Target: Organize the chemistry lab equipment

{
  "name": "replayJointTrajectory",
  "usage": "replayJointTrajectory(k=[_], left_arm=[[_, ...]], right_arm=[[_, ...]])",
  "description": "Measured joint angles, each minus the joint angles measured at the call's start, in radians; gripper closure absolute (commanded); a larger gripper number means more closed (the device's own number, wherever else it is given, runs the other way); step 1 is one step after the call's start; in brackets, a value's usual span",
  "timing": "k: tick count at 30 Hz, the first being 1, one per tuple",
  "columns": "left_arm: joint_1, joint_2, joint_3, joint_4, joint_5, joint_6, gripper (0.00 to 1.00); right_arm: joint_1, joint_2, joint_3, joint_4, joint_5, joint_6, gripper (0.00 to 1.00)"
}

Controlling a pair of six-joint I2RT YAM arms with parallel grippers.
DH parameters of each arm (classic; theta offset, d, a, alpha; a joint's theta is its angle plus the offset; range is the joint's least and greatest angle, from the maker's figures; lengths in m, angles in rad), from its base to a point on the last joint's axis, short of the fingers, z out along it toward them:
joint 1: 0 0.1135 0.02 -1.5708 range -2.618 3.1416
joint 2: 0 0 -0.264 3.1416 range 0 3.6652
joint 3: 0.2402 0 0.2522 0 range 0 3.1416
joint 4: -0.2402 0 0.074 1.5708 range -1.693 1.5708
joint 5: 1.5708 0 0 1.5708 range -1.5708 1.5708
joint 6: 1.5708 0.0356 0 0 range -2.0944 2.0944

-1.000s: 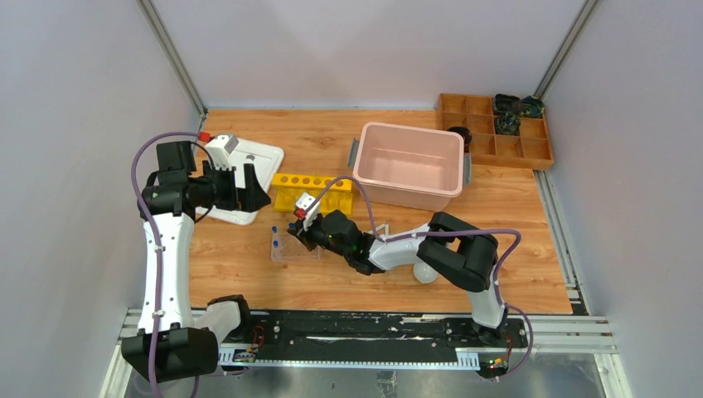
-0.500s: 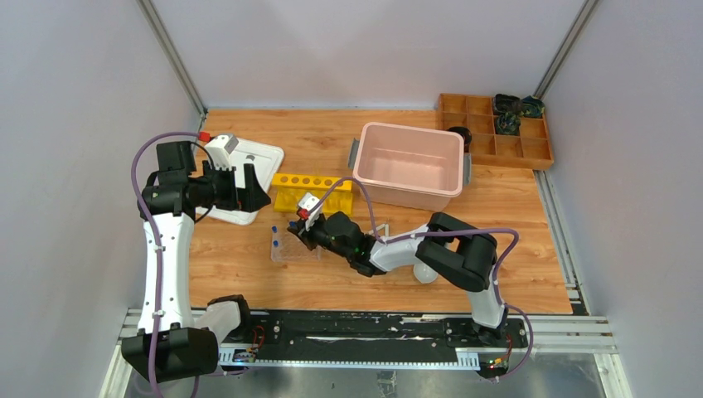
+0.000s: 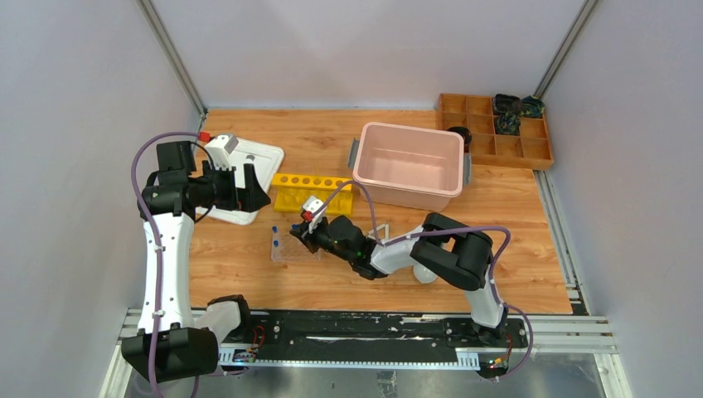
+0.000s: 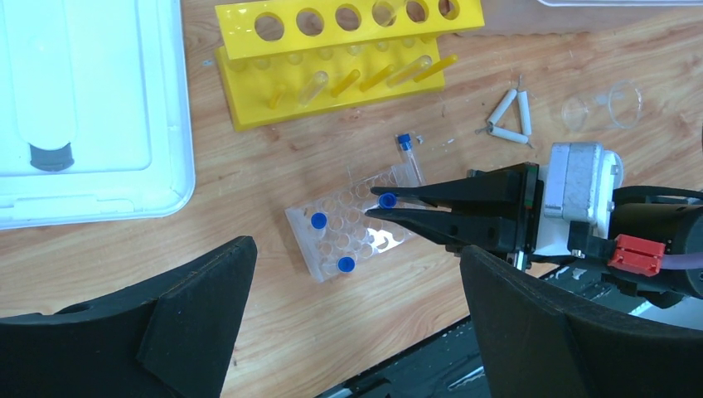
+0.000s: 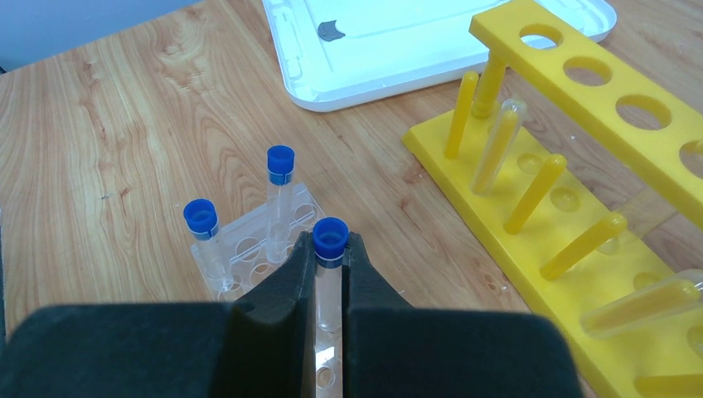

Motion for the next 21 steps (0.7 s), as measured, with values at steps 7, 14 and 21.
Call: replayJointTrajectory(k=[7, 14, 21], left_arm=[[0.0, 0.0, 0.002, 0.0, -0.003, 0.002, 0.0], [0.0, 0.0, 0.002, 0.0, -0.012, 0.009, 0.0], [0.0, 0.0, 0.009, 0.0, -0.015, 0.009, 0.0]], right_arm=[[-0.001, 0.03, -0.011, 0.026, 0.016, 0.029, 0.98], [-0.001, 0.031, -0.039, 0.063, 0.042, 0.042, 0.75], [-0.001, 0.014, -0.047, 0.05, 0.052, 0.049, 0.41]])
